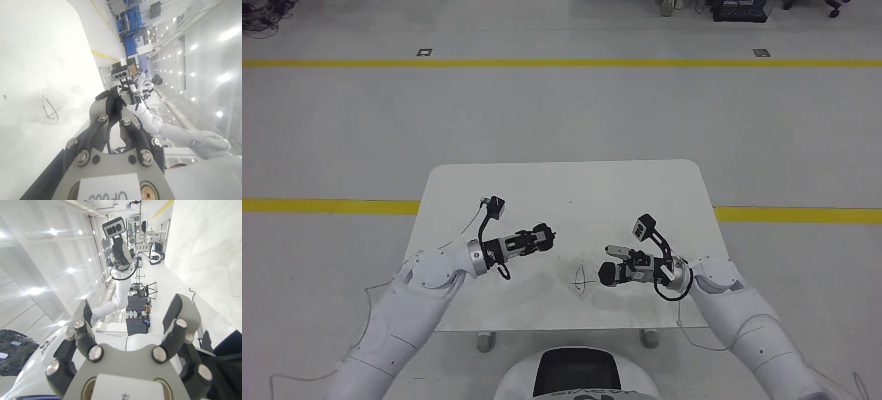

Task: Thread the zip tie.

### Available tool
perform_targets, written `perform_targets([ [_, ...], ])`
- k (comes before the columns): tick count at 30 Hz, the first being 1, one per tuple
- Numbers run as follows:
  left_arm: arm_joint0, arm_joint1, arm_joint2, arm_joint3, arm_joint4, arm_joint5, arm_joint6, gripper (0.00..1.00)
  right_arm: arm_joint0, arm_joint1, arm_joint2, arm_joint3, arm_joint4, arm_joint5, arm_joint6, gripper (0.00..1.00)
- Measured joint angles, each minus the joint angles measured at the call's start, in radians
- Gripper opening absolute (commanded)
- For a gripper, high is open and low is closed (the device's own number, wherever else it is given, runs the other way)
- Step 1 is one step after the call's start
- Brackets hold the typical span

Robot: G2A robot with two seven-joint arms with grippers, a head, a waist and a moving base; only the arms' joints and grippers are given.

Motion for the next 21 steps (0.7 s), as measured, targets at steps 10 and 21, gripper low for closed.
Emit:
perform_targets([
  [10,0.004,-0.005,-0.034,0.020,-0.046,0.000,-0.036,0.00,0.018,0.015,-0.014,-0.068,-0.209,0.099,-0.070,1.00],
  [21,0.004,-0.005,-0.034,0.020,-0.046,0.000,-0.036,0.00,-0.001,0.037,-0.052,-0.203,-0.594,0.210,-0.171,1.00],
])
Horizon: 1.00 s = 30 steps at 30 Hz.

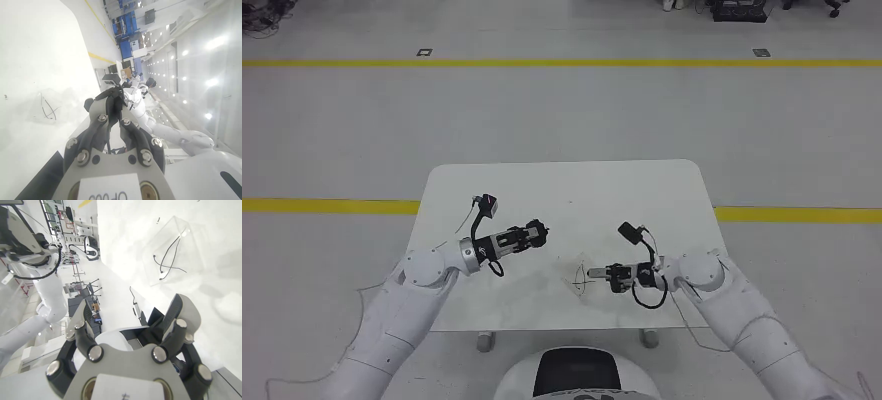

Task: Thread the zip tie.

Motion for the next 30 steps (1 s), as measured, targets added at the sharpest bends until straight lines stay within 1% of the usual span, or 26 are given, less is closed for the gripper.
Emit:
perform_targets([
  [1,0.000,0.000,0.000,0.000,0.000,0.000,0.000,0.00,0.000,0.000,0.000,0.000,0.011,0.000,0.000,1.00],
  [3,0.000,0.000,0.000,0.000,0.000,0.000,0.000,0.00,0.000,0.001,-0.005,-0.004,-0.002,-0.013,-0.002,1.00],
  [7,0.000,0.000,0.000,0.000,0.000,0.000,0.000,0.00,0.039,0.008,-0.025,-0.015,-0.121,-0.075,0.050,1.00],
  [13,0.000,0.000,0.000,0.000,0.000,0.000,0.000,0.00,0.105,0.012,-0.055,-0.019,-0.259,-0.126,0.084,1.00],
  [17,0.000,0.000,0.000,0.000,0.000,0.000,0.000,0.00,0.142,0.008,-0.088,-0.028,-0.335,-0.144,0.074,1.00],
  [20,0.000,0.000,0.000,0.000,0.000,0.000,0.000,0.00,0.171,-0.001,-0.128,-0.031,-0.396,-0.160,0.047,1.00],
  [22,0.000,0.000,0.000,0.000,0.000,0.000,0.000,0.00,0.185,-0.007,-0.147,-0.022,-0.419,-0.163,0.028,1.00],
  [30,0.000,0.000,0.000,0.000,0.000,0.000,0.000,0.00,0.185,-0.007,-0.147,-0.021,-0.417,-0.161,0.028,1.00],
])
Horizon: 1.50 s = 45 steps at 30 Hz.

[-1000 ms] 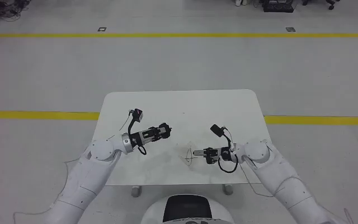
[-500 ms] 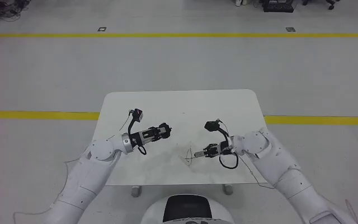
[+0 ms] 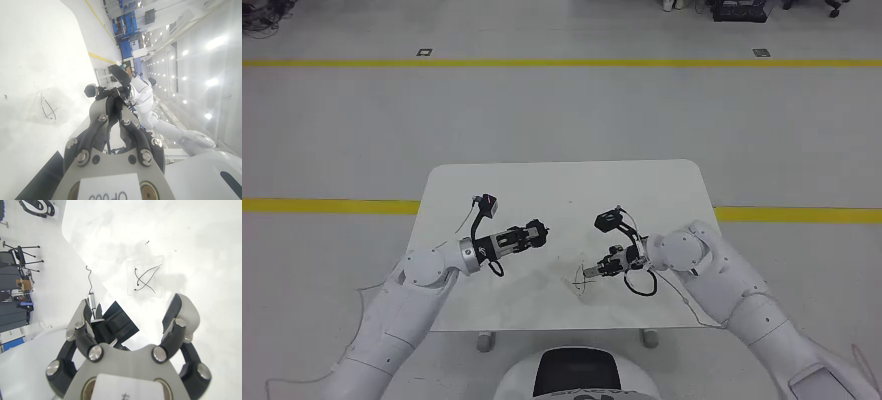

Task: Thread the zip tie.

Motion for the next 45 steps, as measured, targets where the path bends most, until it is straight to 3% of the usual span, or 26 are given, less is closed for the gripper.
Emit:
perform_targets([
  [3,0.000,0.000,0.000,0.000,0.000,0.000,0.000,0.00,-0.002,0.001,-0.004,-0.005,-0.015,-0.008,-0.016,1.00],
  [6,0.000,0.000,0.000,0.000,0.000,0.000,0.000,0.00,-0.002,0.003,-0.028,-0.010,-0.118,-0.017,-0.033,1.00],
  [13,0.000,0.000,0.000,0.000,0.000,0.000,0.000,0.00,0.070,-0.018,-0.122,0.045,-0.252,-0.121,-0.027,1.00],
  [22,0.000,0.000,0.000,0.000,0.000,0.000,0.000,0.00,0.161,-0.050,-0.277,0.116,-0.317,-0.119,-0.098,1.00],
  [30,0.000,0.000,0.000,0.000,0.000,0.000,0.000,0.00,0.160,-0.050,-0.280,0.115,-0.318,-0.119,-0.102,1.00],
  [40,0.000,0.000,0.000,0.000,0.000,0.000,0.000,0.00,0.210,-0.049,-0.383,0.104,-0.335,-0.119,-0.122,1.00],
  [45,0.000,0.000,0.000,0.000,0.000,0.000,0.000,0.00,0.211,-0.049,-0.383,0.104,-0.335,-0.119,-0.121,1.00],
])
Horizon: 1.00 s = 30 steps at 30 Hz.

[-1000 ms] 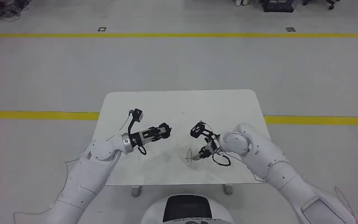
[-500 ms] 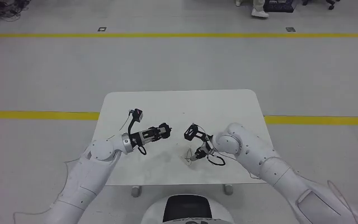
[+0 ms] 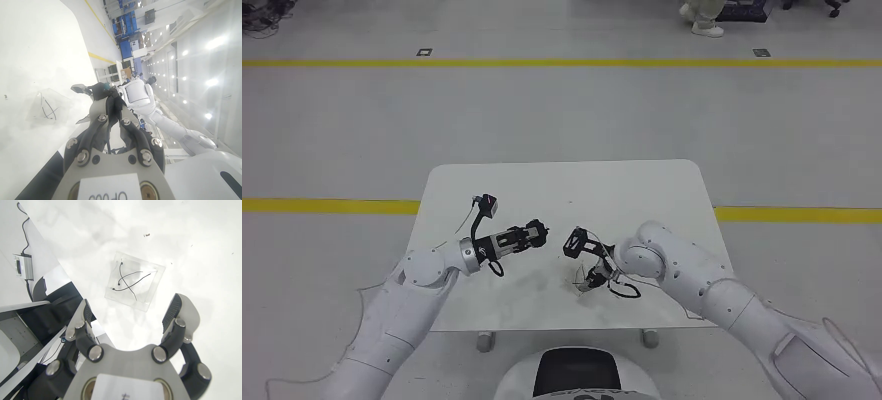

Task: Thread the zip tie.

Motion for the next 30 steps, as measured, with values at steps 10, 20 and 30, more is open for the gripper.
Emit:
perform_targets([
  [10,0.000,0.000,0.000,0.000,0.000,0.000,0.000,0.00,-0.008,0.009,-0.025,-0.024,-0.080,0.000,-0.076,0.75],
  [20,0.000,0.000,0.000,0.000,0.000,0.000,0.000,0.00,0.034,0.002,-0.089,0.012,-0.043,0.000,-0.100,0.30],
  [30,0.000,0.000,0.000,0.000,0.000,0.000,0.000,0.00,0.104,-0.034,-0.191,0.108,0.019,0.000,-0.125,0.08],
])
